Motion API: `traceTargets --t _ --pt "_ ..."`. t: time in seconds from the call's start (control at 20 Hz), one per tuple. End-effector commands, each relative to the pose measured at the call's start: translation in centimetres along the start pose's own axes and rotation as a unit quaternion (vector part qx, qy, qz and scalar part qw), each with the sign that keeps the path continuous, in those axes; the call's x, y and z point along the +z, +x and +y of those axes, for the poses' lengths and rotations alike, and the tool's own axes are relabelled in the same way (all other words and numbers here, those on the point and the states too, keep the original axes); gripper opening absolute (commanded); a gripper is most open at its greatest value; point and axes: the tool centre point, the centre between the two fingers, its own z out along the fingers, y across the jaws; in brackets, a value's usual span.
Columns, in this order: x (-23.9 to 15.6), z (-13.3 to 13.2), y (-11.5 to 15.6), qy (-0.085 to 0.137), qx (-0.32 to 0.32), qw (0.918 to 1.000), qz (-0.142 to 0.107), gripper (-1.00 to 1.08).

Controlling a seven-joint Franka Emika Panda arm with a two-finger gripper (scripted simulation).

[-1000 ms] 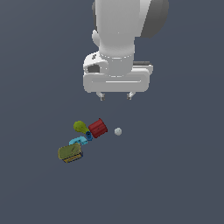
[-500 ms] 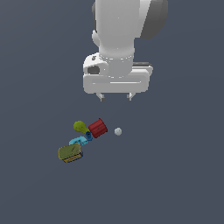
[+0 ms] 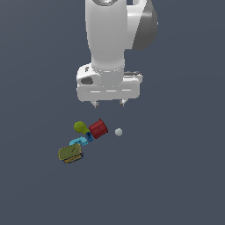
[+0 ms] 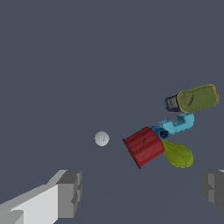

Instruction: Pick up a designated object from a clutter of objects.

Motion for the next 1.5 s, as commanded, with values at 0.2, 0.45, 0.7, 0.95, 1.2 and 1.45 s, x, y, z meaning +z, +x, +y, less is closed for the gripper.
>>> traceTargets --t 0.2,0.45,0.7,0.95,1.2,1.45 --pt "3.3 3.1 -0.2 -0.004 -0.044 0.9990 -0.003 1.00" --pt "6.5 6.0 -0.7 -0.007 -0.088 0.9961 -0.006 1.00" --pt "9.6 8.7 -1.6 -0.008 -0.132 0.9912 -0.008 1.00" --pt "12.7 11.3 -2.8 -0.006 -0.177 0.9842 -0.010 1.00" --pt "15.6 13.6 -4.2 -0.004 -0.220 0.9754 -0.011 1.00" --pt "17.8 15.2 -5.4 -0.001 -0.253 0.9674 -0.011 1.00"
